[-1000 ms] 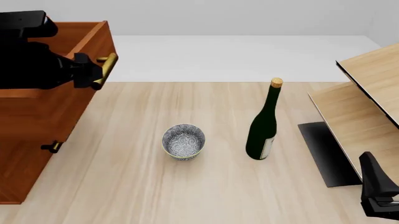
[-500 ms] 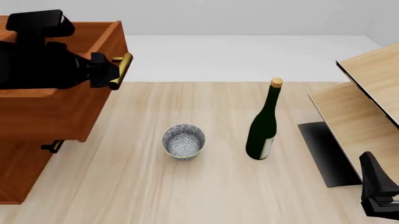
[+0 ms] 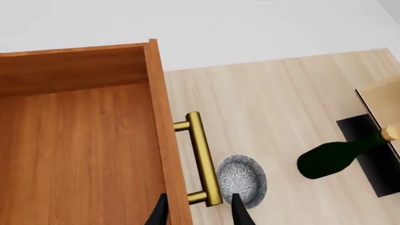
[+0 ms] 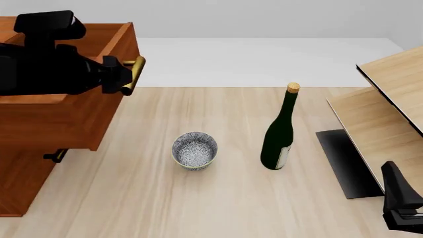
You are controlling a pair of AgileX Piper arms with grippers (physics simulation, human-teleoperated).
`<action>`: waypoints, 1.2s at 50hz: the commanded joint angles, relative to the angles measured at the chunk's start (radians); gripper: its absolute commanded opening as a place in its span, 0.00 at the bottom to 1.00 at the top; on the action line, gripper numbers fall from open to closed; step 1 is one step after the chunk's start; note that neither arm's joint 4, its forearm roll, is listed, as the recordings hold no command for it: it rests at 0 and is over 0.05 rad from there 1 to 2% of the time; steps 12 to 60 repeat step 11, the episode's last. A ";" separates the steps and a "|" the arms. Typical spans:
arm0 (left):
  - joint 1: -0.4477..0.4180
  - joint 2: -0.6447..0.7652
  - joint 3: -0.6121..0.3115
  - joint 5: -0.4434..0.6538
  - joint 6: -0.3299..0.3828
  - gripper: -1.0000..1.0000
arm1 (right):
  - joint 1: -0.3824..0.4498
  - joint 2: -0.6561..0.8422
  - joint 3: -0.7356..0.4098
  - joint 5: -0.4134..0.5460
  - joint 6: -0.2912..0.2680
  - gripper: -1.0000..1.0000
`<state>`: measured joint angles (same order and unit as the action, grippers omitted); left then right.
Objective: Close the bottom drawer of the cabinet and open the top drawer.
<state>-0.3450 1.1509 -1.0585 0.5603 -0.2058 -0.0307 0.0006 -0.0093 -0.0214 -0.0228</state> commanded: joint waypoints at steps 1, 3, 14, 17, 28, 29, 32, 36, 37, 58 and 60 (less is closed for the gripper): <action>-0.081 0.072 0.024 -0.020 0.024 1.00 | -0.001 0.000 0.000 0.000 0.001 1.00; -0.088 0.071 0.023 -0.020 0.020 1.00 | -0.001 0.000 0.000 0.000 0.002 1.00; -0.101 0.030 0.005 -0.007 -0.006 1.00 | -0.001 0.000 0.001 -0.001 0.000 1.00; -0.101 0.030 0.005 -0.007 -0.006 1.00 | -0.001 0.000 0.001 -0.001 0.000 1.00; -0.101 0.030 0.005 -0.007 -0.006 1.00 | -0.001 0.000 0.001 -0.001 0.000 1.00; -0.101 0.030 0.005 -0.007 -0.006 1.00 | -0.001 0.000 0.001 -0.001 0.000 1.00; -0.101 0.030 0.005 -0.007 -0.006 1.00 | -0.001 0.000 0.001 -0.001 0.000 1.00; -0.101 0.030 0.005 -0.007 -0.006 1.00 | -0.001 0.000 0.001 -0.001 0.000 1.00; -0.101 0.030 0.005 -0.007 -0.006 1.00 | -0.001 0.000 0.001 -0.001 0.000 1.00; -0.101 0.030 0.005 -0.007 -0.006 1.00 | -0.001 0.000 0.001 -0.001 0.000 1.00; -0.101 0.030 0.005 -0.007 -0.006 1.00 | -0.001 0.000 0.001 -0.001 0.000 1.00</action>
